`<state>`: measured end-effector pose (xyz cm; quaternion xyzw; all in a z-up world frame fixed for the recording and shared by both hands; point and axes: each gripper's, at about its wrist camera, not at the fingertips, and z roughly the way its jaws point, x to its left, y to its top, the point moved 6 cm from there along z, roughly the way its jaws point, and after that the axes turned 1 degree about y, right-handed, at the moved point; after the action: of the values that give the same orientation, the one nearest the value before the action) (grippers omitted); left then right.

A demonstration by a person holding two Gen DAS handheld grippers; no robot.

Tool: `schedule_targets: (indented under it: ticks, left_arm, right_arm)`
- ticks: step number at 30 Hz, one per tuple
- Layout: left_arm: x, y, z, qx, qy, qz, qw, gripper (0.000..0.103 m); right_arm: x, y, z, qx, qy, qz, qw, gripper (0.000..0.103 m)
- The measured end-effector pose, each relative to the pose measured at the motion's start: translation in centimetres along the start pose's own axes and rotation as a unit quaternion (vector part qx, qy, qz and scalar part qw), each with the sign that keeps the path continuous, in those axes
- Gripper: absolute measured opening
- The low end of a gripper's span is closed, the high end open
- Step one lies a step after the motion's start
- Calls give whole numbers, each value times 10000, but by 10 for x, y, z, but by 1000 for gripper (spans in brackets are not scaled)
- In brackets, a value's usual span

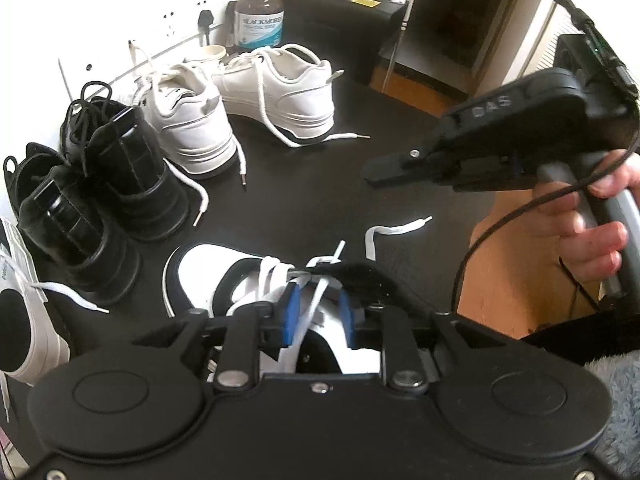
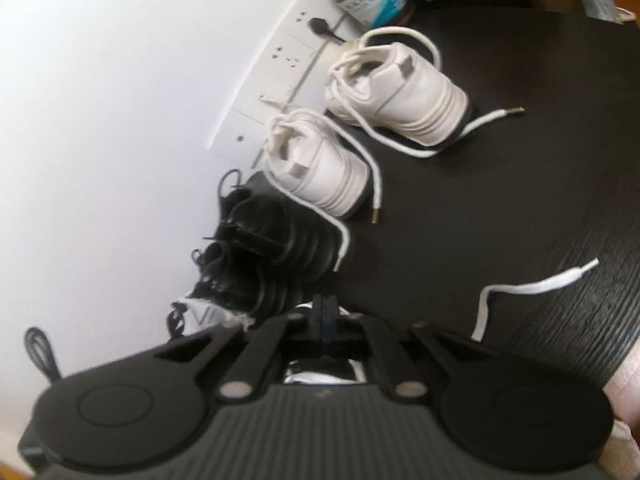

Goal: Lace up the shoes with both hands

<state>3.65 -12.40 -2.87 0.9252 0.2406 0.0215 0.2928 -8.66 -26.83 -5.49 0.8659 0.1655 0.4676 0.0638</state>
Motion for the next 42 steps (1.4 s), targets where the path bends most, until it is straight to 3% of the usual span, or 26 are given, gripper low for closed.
schedule_targets:
  ticks: [1,3,6,7,8,9,15,24,26,28,33,36,40,42]
  left_arm:
    - [0,0,1,15,3,-1,10000,19]
    - [-2,1,2,47,29,27,10000,19]
    - [-5,0,3,71,80,61,9999,20]
    - [-5,0,3,73,101,65,9999,20]
    - [-6,0,3,76,122,69,9999,20]
    - [-6,-1,3,75,142,63,9999,20]
    - [-7,-2,4,65,231,93,9997,20]
    - [-3,-1,-2,1,292,-24,9996,23]
    - [2,-1,-13,-156,305,-185,9992,34]
    - [8,-3,-27,-392,351,-399,9978,44]
    - [22,-23,-47,-589,738,-781,9925,45]
    - [21,-32,-51,-683,790,-955,9899,50]
    - [20,-37,-53,-821,835,-1217,9856,50]
    - [19,-37,-51,-876,861,-1337,9834,50]
  right_arm:
    - [4,-3,2,172,96,14,9998,8]
    - [13,-12,9,352,179,-89,9992,31]
    - [22,-27,23,625,177,-222,9976,28]
    - [23,-31,28,696,142,-246,9972,23]
    - [23,-33,31,725,102,-286,9969,9]
    - [23,-34,33,704,115,-286,9970,3]
    - [21,-31,24,414,95,-120,9990,3]
    - [-15,15,-17,-614,-137,579,9963,3]
    - [-25,23,-26,-731,-162,712,9946,3]
    - [-28,21,-29,-717,-171,678,9950,3]
    - [-21,12,-26,-619,-107,462,9970,3]
    - [-20,10,-22,-464,-135,530,9974,3]
    - [-20,8,-17,-242,-184,645,9975,10]
    - [-19,3,-12,-59,-120,780,9969,26]
